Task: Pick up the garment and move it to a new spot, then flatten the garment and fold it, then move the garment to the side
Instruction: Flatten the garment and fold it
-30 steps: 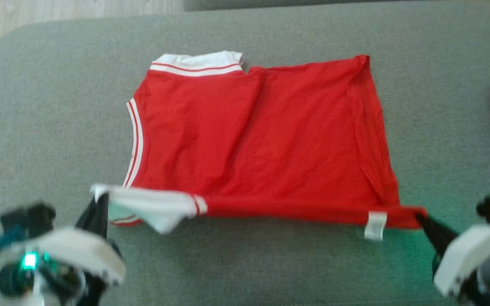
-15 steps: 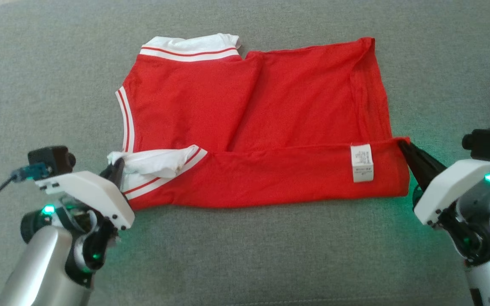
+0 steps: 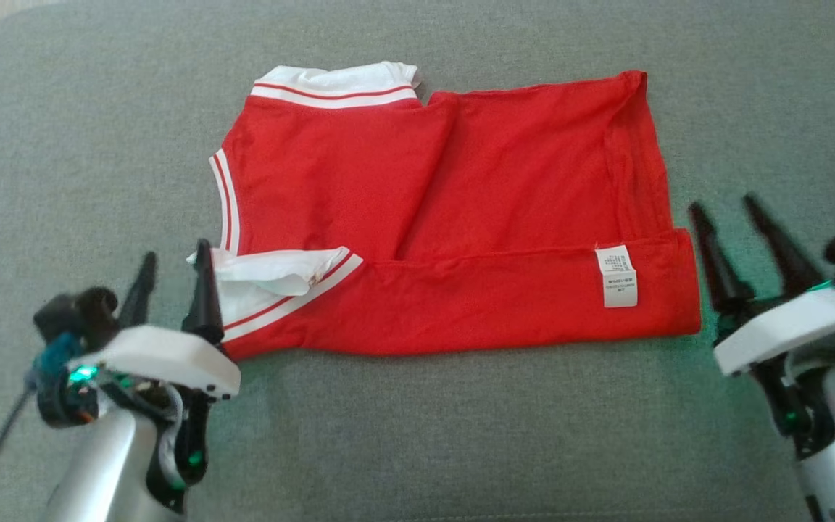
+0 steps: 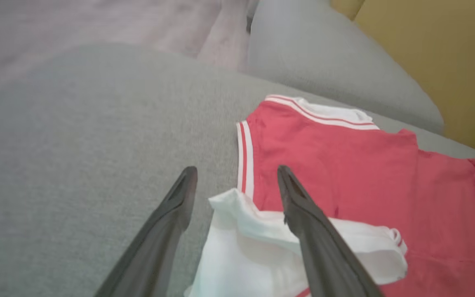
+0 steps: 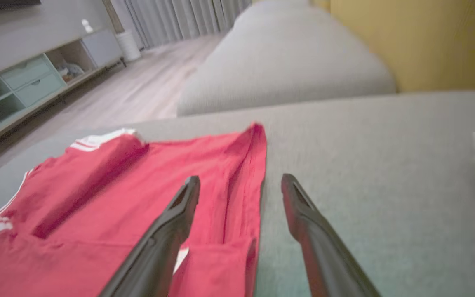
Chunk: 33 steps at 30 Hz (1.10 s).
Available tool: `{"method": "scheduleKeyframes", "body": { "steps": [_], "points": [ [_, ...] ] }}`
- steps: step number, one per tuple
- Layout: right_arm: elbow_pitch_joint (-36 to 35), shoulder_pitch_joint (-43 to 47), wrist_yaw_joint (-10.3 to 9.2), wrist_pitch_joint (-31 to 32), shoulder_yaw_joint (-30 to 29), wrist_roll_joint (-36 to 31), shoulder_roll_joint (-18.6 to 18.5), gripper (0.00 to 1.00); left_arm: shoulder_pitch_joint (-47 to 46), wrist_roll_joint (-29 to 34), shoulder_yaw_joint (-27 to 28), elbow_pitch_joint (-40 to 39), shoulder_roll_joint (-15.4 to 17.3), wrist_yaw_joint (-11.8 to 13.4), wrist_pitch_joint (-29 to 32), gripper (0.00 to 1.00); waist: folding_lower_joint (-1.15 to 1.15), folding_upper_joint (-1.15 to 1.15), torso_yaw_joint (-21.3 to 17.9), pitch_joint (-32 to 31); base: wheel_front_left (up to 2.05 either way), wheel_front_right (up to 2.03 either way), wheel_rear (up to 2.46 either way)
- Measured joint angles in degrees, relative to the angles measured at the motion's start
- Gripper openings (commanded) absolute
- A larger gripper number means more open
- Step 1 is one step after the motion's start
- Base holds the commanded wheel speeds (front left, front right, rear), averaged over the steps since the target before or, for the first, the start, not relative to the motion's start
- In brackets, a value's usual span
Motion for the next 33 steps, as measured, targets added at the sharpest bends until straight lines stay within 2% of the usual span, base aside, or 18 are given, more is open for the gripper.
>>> {"method": "scheduleKeyframes", "body": {
  "steps": [1, 2, 7, 11, 15, 25, 33],
  "points": [
    [0.00, 0.00, 0.00, 0.00, 0.00, 0.00, 0.00, 1.00, 0.00, 0.00, 0.00, 0.00, 0.00, 0.00, 0.00, 1.00, 0.00, 0.00, 0.00, 0.00, 0.00, 0.00, 0.00],
    [-0.76, 0.08, 0.00, -2.13, -0.85, -2.02, 0.11, 1.00, 0.52, 1.78, -0.03, -0.49, 0.00, 0.69, -2.57, 1.00, 0.00, 0.00, -0.05, -0.16, 0.00, 0.00, 0.00],
    [-6.12, 1.77, 0.00, -7.10, -3.85, -10.09, 2.56, 1.00, 2.35, 11.07, -0.74, -3.41, 0.21, 5.23, -12.94, 1.00, 0.00, 0.00, -0.54, -1.20, 0.00, 0.00, 0.00],
    [-10.77, 7.20, 0.00, -7.53, -5.15, -13.72, 5.73, 1.00, 3.94, 15.58, -1.48, -4.74, 1.14, 7.93, -15.94, 1.00, 0.00, 0.00, -0.92, -2.29, 0.00, 0.00, 0.00],
    [-15.22, 12.17, 0.00, -6.35, -6.21, -15.33, 8.42, 1.00, 7.84, 17.74, -3.24, -6.04, 1.72, 9.51, -15.88, 1.00, 0.00, 0.00, -1.51, -3.56, 0.00, 0.00, 0.00],
    [-18.06, 14.39, 0.00, -4.13, -5.94, -15.74, 9.78, 1.00, 9.88, 17.50, -4.32, -5.11, 2.27, 9.49, -14.56, 1.00, 0.00, 0.00, -2.12, -4.50, 0.00, 0.00, 0.00],
    [-16.00, 14.43, 0.00, -2.34, -5.92, -14.02, 9.84, 1.00, 9.85, 15.39, -4.48, -1.70, 2.22, 8.81, -13.15, 1.00, 0.00, 0.00, -1.75, -4.59, 0.00, 0.00, 0.00]
  ]
}}
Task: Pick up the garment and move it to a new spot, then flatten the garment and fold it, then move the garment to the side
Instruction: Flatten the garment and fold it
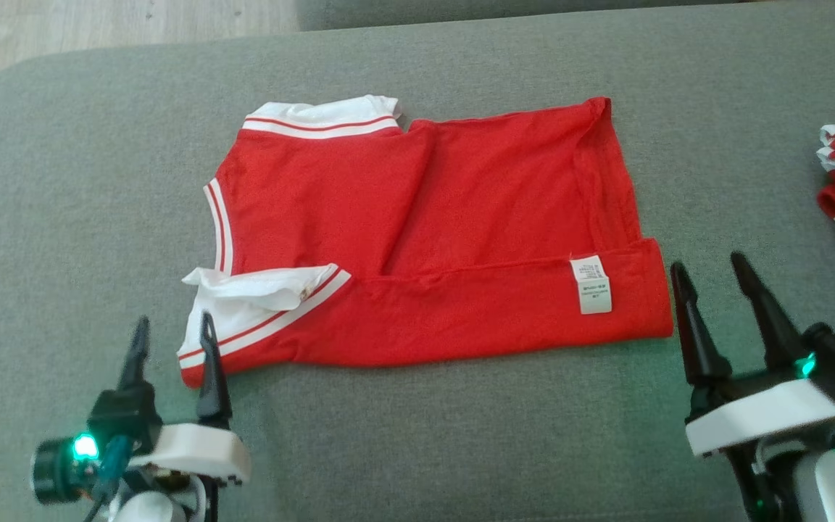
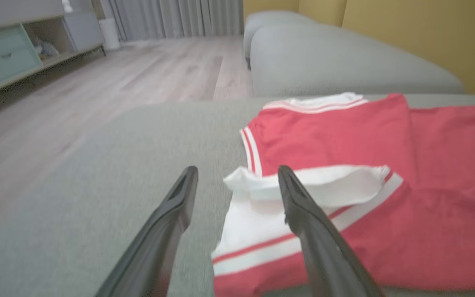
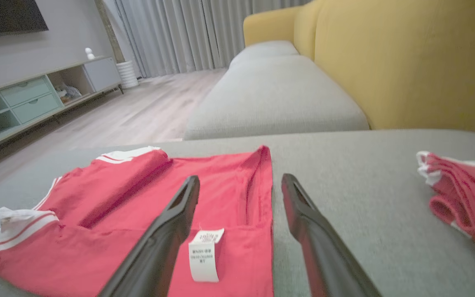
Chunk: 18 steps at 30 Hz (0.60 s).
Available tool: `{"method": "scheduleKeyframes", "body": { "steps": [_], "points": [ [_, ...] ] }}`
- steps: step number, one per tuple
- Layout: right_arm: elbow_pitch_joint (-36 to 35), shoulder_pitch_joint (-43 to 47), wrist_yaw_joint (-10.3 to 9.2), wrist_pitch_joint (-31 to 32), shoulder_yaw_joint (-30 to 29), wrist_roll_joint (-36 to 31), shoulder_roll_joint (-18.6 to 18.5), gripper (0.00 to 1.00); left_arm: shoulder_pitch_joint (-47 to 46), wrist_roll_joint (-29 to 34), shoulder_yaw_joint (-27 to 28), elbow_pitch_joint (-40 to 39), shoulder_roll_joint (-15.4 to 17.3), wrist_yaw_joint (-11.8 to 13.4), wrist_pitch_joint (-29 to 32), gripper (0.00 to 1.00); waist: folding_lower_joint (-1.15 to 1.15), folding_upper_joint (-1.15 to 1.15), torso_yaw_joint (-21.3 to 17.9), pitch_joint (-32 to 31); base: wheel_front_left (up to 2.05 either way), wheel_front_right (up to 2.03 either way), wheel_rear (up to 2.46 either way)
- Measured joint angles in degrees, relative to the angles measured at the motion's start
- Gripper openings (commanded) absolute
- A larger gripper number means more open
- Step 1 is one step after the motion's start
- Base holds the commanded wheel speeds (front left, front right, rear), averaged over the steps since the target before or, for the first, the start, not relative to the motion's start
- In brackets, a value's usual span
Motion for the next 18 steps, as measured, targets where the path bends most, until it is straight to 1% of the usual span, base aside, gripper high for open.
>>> {"method": "scheduleKeyframes", "body": {
  "steps": [8, 13, 16, 18],
  "points": [
    [12.10, 0.25, 0.00, 2.47, 2.02, 3.02, -1.09, 1.00, -1.09, -6.30, -1.38, 9.87, -1.68, -5.50, 6.54, 1.00, 0.01, 0.00, 0.69, 1.25, 0.00, 0.00, 0.00],
    [17.60, -5.15, 0.00, 2.40, 4.49, 5.56, -2.80, 1.00, -5.59, -9.48, -1.30, 13.11, -1.92, -8.86, 10.06, 1.00, 0.01, 0.00, 0.69, 2.45, 0.00, 0.00, 0.00],
    [21.47, -8.43, 0.00, 4.24, 6.53, 6.57, -4.01, 1.00, -7.59, -12.06, -1.11, 14.22, -2.10, -10.68, 13.37, 1.00, 0.01, 0.00, 0.54, 2.90, 0.00, 0.00, 0.00],
    [23.70, -9.46, 0.00, 5.78, 7.94, 8.24, -4.28, 1.00, -8.38, -13.79, -0.79, 14.51, -2.20, -11.03, 16.29, 1.00, 0.00, 0.00, 0.54, 3.14, 0.00, 0.00, 0.00]
  ]
}}
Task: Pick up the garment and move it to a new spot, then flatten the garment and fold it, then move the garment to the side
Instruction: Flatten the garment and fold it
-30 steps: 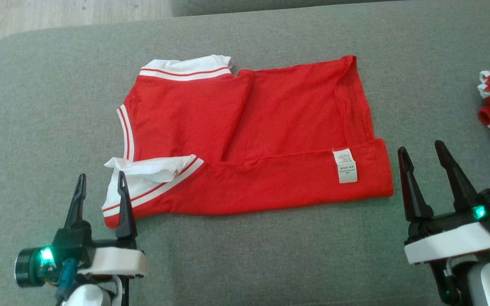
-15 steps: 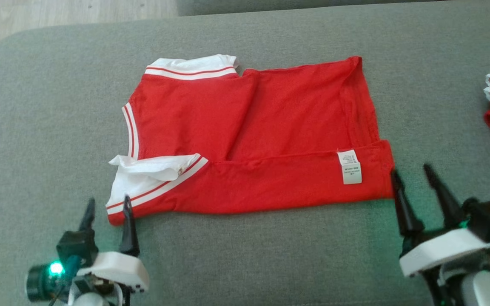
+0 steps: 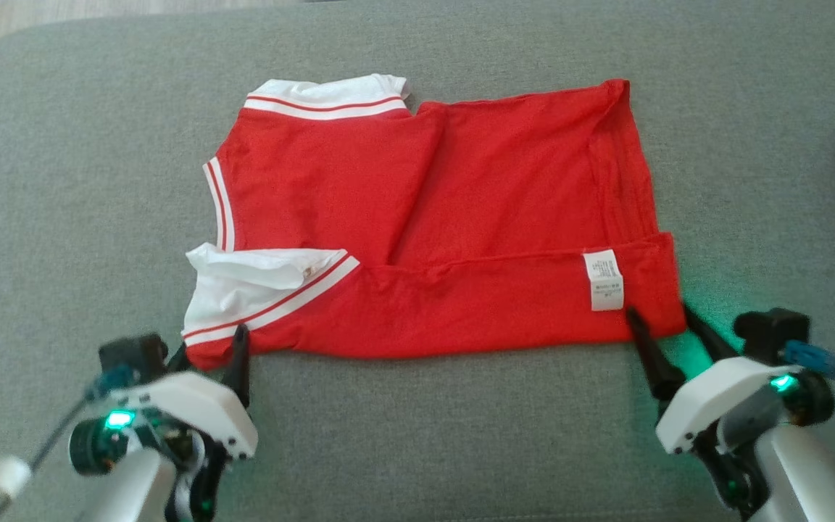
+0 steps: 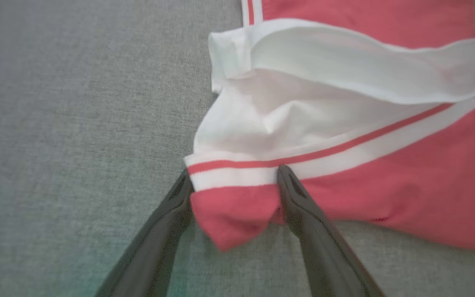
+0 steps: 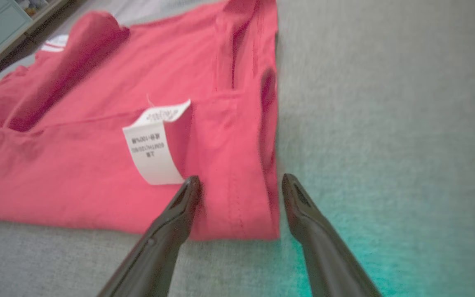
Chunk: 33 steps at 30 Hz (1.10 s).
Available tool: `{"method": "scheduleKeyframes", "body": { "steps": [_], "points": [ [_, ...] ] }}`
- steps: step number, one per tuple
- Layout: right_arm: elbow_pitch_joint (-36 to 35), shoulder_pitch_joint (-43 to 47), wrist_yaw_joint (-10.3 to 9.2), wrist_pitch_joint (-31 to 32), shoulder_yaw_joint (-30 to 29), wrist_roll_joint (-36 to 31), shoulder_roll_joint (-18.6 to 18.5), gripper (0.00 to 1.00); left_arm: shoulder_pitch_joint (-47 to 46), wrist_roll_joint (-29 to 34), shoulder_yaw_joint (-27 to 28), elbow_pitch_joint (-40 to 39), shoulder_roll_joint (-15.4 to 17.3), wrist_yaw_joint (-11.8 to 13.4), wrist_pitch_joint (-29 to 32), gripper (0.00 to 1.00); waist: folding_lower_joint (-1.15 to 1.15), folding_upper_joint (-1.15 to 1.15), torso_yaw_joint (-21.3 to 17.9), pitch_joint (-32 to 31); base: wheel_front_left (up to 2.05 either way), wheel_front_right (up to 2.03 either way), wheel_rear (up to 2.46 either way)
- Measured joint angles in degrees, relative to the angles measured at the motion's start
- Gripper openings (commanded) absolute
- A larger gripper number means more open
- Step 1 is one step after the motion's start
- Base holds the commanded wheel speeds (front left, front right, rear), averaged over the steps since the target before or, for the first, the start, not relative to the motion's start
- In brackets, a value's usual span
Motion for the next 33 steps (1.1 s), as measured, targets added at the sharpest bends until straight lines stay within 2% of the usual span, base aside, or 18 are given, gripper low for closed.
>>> {"method": "scheduleKeyframes", "body": {
  "steps": [2, 4, 5, 6, 7, 11, 14, 18, 25, 28, 33],
  "points": [
    [1.34, -0.72, 0.00, 1.24, 1.43, 2.33, -0.05, 1.00, -0.91, -2.58, 0.59, -0.09, -0.23, -1.03, 4.30, 1.00, 0.00, 0.00, 0.08, 0.15, 0.00, 0.00, 0.00],
    [1.79, -1.20, 0.00, 1.69, 1.85, 3.03, -0.32, 1.00, -1.40, -3.42, 0.64, -0.16, -0.20, -1.47, 5.70, 1.00, -0.01, 0.00, 0.13, 0.22, 0.00, 0.00, 0.00],
    [2.29, -1.89, 0.00, 2.67, 2.45, 3.85, -0.78, 0.95, -1.75, -4.17, 0.65, -0.34, -0.19, -2.16, 6.91, 0.84, -0.01, 0.00, 0.19, 0.31, 0.00, 0.00, 0.00],
    [2.44, -2.49, 0.00, 3.59, 2.97, 5.09, -1.22, 0.51, -1.90, -5.17, 0.87, -0.69, -0.20, -3.00, 7.93, 0.31, -0.01, 0.00, 0.24, 0.38, 0.00, 0.00, 0.00],
    [2.70, -3.07, 0.00, 4.52, 3.49, 5.92, -1.55, 0.00, -1.93, -6.17, 1.14, -1.03, -0.20, -3.65, 8.54, 0.00, -0.01, 0.00, 0.29, 0.43, 0.00, 0.00, 0.00],
    [2.57, -4.07, 0.00, 5.25, 5.06, 8.28, -2.85, 0.00, -1.55, -8.37, 1.29, -2.10, -0.79, -5.88, 8.62, 0.00, 0.01, 0.00, 0.50, 0.45, 0.00, 0.00, 0.00],
    [1.83, -3.75, 0.00, 4.97, 5.24, 8.71, -3.07, 0.00, -0.03, -9.85, 2.64, -3.64, -1.05, -7.06, 6.22, 0.00, 0.01, 0.00, 0.54, 0.15, 0.00, 0.00, 0.00],
    [-1.99, -2.10, 0.00, 4.11, 3.59, 8.60, -3.36, 0.00, 3.80, -10.13, 3.76, -8.48, -1.10, -6.88, 3.05, 0.00, 0.01, 0.00, 0.63, -0.72, 0.00, 0.00, 0.00],
    [-10.42, 7.00, 0.00, 7.10, -2.47, 6.82, -2.87, 0.00, 11.13, -10.39, 5.22, -20.51, -0.13, -3.65, 2.25, 0.00, 0.00, 0.00, 1.21, -2.66, 0.00, 0.00, 0.00],
    [-12.72, 12.44, 0.00, 9.42, -4.72, 6.19, -0.74, 0.00, 15.49, -10.58, 5.56, -23.58, 0.09, -1.97, 2.66, 0.00, 0.00, 0.00, 1.59, -3.40, 0.00, 0.00, 0.00],
    [-13.73, 18.13, 0.00, 11.33, -6.50, 4.97, 2.72, 0.00, 21.24, -11.88, 6.08, -24.44, 0.10, 0.13, 3.23, 0.00, -0.01, 0.00, 1.60, -4.13, 0.00, 0.00, 0.00]
  ]
}}
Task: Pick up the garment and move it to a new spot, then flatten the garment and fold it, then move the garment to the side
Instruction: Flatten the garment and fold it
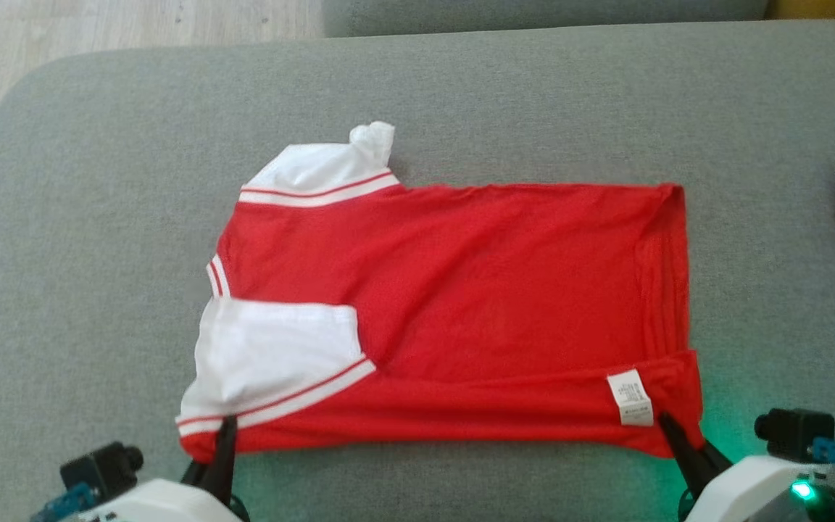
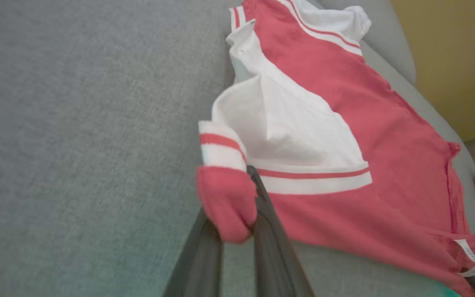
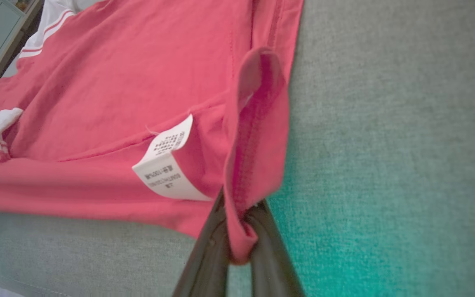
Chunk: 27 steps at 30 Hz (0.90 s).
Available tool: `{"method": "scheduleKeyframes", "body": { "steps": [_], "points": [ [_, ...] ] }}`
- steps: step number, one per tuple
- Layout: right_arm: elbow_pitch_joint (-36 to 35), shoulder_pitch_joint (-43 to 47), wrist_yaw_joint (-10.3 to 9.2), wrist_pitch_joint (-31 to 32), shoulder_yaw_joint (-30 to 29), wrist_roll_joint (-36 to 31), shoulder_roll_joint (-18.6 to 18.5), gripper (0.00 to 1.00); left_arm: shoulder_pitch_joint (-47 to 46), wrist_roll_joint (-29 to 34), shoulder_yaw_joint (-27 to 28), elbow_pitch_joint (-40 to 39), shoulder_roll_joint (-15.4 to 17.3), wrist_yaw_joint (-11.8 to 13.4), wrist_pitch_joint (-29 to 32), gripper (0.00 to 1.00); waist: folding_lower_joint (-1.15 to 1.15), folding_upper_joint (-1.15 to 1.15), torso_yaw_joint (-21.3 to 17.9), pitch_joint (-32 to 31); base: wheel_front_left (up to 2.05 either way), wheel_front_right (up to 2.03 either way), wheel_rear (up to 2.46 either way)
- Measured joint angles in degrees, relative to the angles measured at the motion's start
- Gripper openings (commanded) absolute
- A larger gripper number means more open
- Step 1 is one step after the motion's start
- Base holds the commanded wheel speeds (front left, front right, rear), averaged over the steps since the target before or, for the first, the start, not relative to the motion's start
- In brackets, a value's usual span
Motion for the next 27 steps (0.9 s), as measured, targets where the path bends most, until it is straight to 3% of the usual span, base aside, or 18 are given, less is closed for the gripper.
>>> {"method": "scheduleKeyframes", "body": {
  "steps": [1, 2, 3, 4, 8, 17, 21, 27],
  "points": [
    [0.01, 0.31, 0.00, 0.00, -0.09, -0.25, 0.29, 0.11, 0.48, 0.00, -0.09, 0.43, -0.01, 0.04, 0.02, 0.00, 0.00, 0.00, -0.12, -0.05, 0.00, 0.00, 0.00],
    [0.16, 0.35, 0.00, 0.15, -0.07, -0.31, 0.40, 0.45, 0.62, -0.01, -0.10, 1.21, -0.15, 0.01, 0.00, 0.00, 0.00, 0.00, -0.22, -0.12, 0.00, 0.00, 0.00],
    [0.27, 0.30, 0.00, 0.22, 0.00, -0.53, 0.38, 0.92, 0.56, -0.01, -0.11, 2.19, -0.43, -0.01, -0.01, 0.78, 0.00, 0.00, -0.28, -0.18, 0.00, 0.00, 0.00],
    [0.46, 0.24, 0.00, 0.03, -0.01, -0.64, 0.44, 1.00, 0.44, 0.15, -0.43, 3.32, -0.57, 0.01, -0.11, 1.00, 0.00, 0.00, -0.33, -0.25, 0.00, 0.00, 0.00],
    [1.35, -0.27, 0.00, -2.40, 0.02, -1.40, 0.36, 1.00, -0.53, 3.20, -0.85, 7.84, -1.33, 1.59, -4.56, 1.00, 0.00, 0.00, -0.63, -0.71, 0.00, 0.00, 0.00],
    [-5.34, -4.74, 0.00, -12.09, -1.98, -9.78, 0.24, 1.00, -6.97, 17.20, -0.54, 9.28, -1.71, 4.44, -23.94, 1.00, 0.01, 0.00, -0.83, -1.87, 0.00, 0.00, 0.00],
    [-12.36, -5.64, 0.00, -14.78, -2.37, -14.28, 1.65, 1.00, -10.05, 24.95, -2.83, 7.59, -0.64, 6.62, -25.90, 1.00, 0.01, 0.00, -0.64, -2.41, 0.00, 0.00, 0.00],
    [-16.48, -5.43, 0.00, -14.71, -3.23, -15.46, 2.86, 1.00, -11.75, 28.76, -5.60, 6.58, 0.87, 7.91, -22.46, 1.00, 0.00, 0.00, -0.57, -2.91, 0.00, 0.00, 0.00]
  ]
}}
